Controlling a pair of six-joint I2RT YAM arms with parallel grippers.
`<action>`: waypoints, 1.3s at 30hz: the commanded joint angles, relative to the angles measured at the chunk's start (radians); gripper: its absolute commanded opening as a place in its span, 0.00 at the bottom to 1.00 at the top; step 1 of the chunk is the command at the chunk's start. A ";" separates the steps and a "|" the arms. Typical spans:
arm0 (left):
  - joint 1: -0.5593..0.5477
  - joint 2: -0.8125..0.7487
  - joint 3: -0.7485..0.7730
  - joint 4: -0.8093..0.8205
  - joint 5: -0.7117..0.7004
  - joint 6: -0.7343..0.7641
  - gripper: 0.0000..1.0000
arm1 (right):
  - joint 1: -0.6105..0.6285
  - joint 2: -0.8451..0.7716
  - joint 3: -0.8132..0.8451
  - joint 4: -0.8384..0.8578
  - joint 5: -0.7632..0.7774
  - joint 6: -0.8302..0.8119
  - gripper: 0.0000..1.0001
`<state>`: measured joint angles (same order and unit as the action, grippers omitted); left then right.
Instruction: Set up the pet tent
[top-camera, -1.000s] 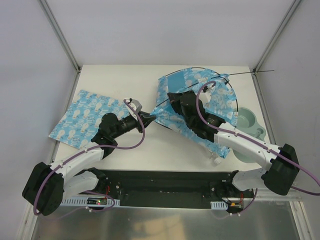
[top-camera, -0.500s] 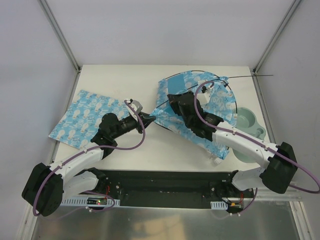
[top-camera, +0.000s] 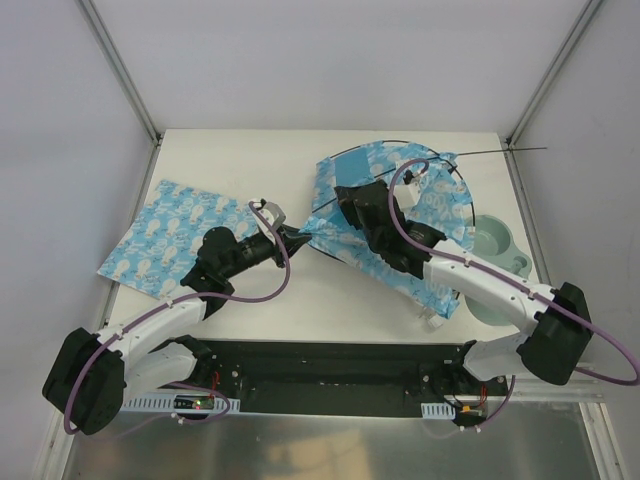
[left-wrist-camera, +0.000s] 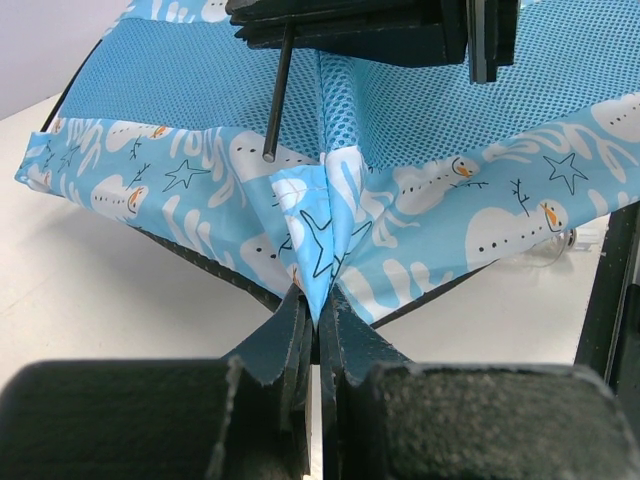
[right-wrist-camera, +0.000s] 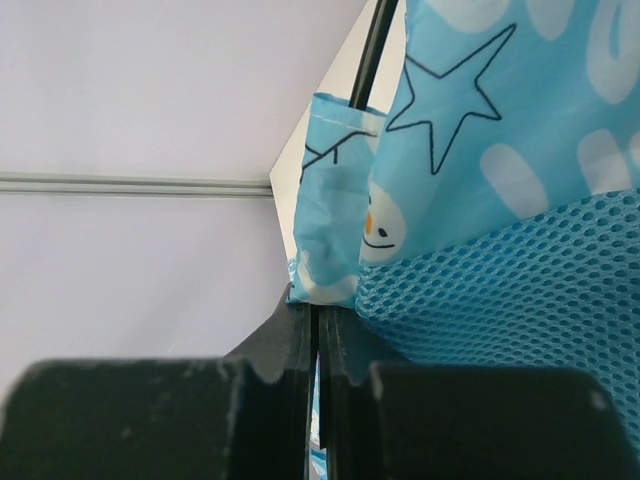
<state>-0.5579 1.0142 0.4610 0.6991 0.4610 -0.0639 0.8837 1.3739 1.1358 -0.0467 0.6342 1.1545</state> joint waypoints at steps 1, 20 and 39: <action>-0.007 -0.039 -0.010 0.040 -0.015 0.019 0.00 | -0.051 0.013 0.044 -0.070 0.159 -0.036 0.00; -0.008 -0.017 0.002 0.019 -0.027 0.019 0.00 | -0.078 -0.059 0.005 -0.079 -0.013 -0.116 0.00; -0.008 0.026 0.054 -0.015 0.050 -0.010 0.00 | -0.081 0.030 0.029 -0.033 -0.255 -0.216 0.00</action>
<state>-0.5632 1.0382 0.4694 0.6624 0.4461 -0.0620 0.8219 1.4014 1.1442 -0.1295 0.3756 1.0119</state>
